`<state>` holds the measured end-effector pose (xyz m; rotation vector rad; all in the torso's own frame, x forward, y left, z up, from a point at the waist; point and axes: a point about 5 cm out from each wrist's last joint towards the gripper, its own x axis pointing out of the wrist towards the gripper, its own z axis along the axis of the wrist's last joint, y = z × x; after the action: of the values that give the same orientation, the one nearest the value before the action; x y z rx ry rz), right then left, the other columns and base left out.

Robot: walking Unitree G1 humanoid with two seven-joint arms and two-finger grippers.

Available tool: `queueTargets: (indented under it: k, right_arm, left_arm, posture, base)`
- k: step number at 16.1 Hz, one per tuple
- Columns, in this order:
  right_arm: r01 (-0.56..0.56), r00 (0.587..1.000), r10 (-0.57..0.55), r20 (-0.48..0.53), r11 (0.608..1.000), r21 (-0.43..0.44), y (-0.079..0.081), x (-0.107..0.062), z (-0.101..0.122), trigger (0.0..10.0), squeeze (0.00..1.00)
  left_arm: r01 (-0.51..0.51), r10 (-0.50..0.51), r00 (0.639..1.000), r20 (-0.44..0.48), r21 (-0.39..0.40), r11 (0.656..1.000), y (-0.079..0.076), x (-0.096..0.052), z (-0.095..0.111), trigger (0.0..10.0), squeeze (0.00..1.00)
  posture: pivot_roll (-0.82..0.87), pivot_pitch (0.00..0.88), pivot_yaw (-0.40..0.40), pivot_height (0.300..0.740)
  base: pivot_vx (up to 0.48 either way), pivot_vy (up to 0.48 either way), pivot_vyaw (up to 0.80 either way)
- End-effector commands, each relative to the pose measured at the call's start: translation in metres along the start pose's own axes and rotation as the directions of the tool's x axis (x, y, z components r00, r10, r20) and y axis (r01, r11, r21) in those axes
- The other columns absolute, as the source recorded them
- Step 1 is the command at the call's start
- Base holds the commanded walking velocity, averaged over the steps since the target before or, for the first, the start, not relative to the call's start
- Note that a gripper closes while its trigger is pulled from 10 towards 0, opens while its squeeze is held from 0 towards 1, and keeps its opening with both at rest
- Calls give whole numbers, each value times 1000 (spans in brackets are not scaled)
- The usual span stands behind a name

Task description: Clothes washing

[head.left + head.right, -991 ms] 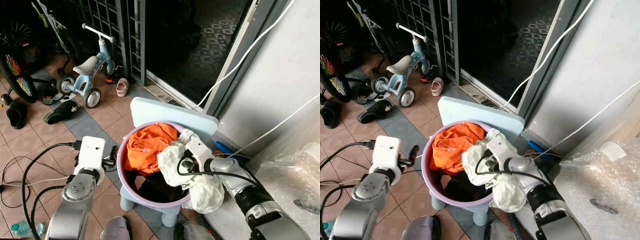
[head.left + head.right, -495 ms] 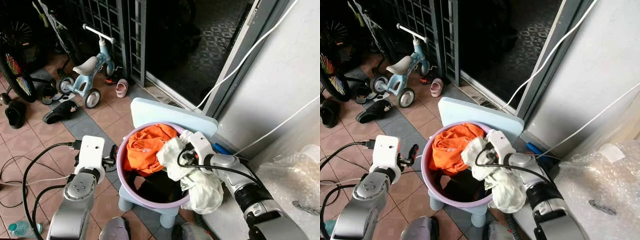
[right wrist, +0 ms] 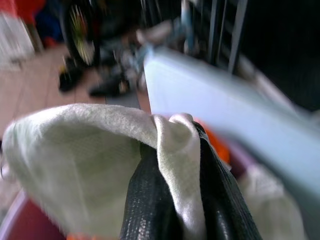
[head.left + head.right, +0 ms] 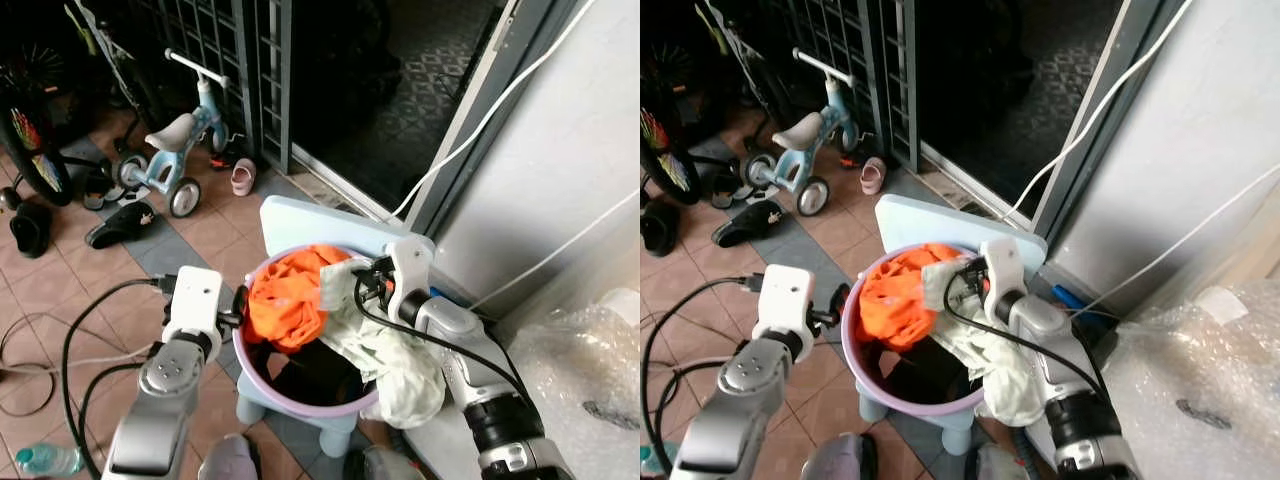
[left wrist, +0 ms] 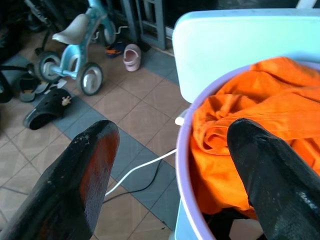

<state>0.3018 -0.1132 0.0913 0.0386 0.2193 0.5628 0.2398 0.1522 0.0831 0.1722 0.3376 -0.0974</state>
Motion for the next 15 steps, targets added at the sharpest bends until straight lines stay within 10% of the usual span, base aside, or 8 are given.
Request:
queueTargets:
  k: [1, 9, 15]
  right_arm:
    - [1, 996, 0, 93, 1000, -12, 3, -3, 17, 0, 0]
    - [188, 920, -182, 347, 982, 16, -3, -24, 63, 0, 0]
    - [223, 919, -224, 324, 974, 41, -4, -32, 53, 0, 0]
  left_arm:
    - [19, -19, 1000, 8, 17, 1000, -6, 3, 0, 10000, 0]
    - [35, -36, 998, 45, 20, 999, -6, 13, 4, 10000, 0]
    - [55, -57, 996, 63, 28, 998, -10, 19, 9, 10000, 0]
  posture:
    - [-1, 26, -51, 740]
    - [-19, 0, -22, 740]
    - [-18, 0, -17, 740]
  base:
    - [0, 0, 0]
    - [0, 0, 0]
    - [0, 0, 0]
